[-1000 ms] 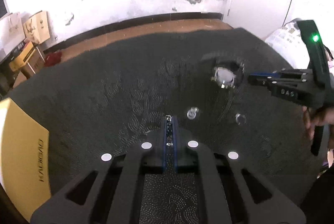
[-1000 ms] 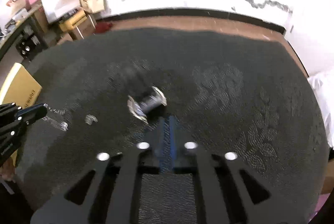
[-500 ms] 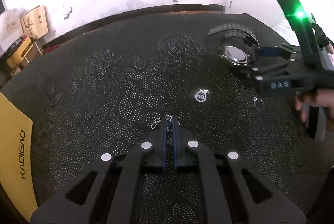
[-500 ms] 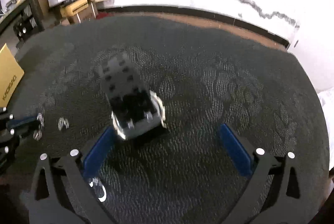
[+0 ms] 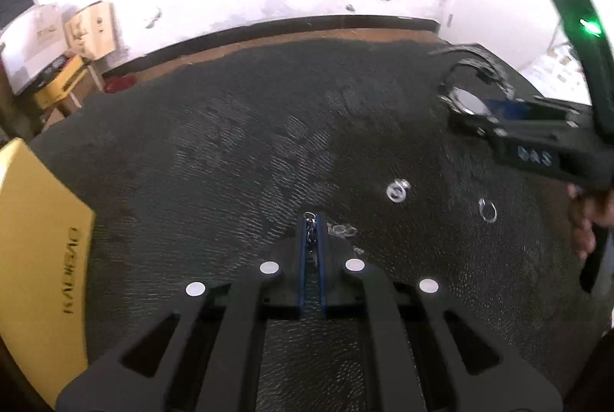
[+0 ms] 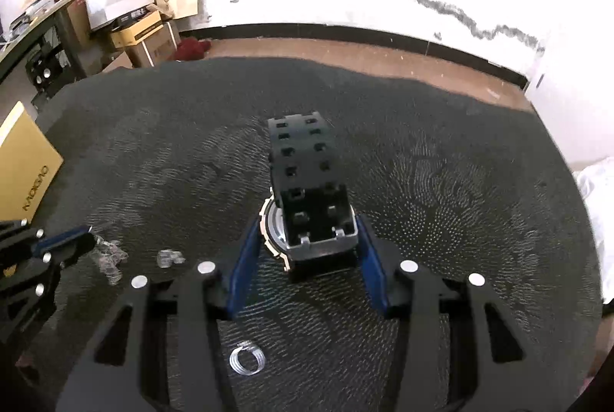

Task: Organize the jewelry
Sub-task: 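Lift the chain with the left tool while the right tool grasps and lifts the black watch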

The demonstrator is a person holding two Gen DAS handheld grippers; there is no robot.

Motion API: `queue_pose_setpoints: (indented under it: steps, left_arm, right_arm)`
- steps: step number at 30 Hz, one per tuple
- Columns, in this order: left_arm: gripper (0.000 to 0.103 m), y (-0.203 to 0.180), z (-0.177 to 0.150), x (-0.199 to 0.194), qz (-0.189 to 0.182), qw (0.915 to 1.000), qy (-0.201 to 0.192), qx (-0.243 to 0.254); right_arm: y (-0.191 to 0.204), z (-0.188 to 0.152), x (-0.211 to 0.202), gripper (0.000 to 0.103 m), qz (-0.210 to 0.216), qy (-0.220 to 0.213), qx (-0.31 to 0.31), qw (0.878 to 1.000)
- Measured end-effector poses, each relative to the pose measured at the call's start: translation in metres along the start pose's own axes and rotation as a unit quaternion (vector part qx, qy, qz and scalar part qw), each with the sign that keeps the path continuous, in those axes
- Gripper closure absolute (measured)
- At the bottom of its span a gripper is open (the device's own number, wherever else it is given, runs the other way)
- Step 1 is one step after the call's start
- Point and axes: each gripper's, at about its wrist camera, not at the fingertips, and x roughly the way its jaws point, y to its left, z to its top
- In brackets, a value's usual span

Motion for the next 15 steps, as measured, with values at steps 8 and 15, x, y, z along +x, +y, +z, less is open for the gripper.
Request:
queue_pose_setpoints:
  steps: [8, 15]
  left_arm:
    - [0.099, 0.008, 0.02, -0.057, 0.033, 0.9991, -0.019, -0.02]
    - [0.099, 0.051, 0.036, -0.135, 0.061, 0.9958, -0.042, -0.053]
  right_arm:
    - [0.048, 0.019, -0.076, 0.054, 0.026, -0.033, -0.018, 0.999]
    - [0.101, 0.045, -0.138, 0.054, 0.05, -0.047, -0.034, 0.997]
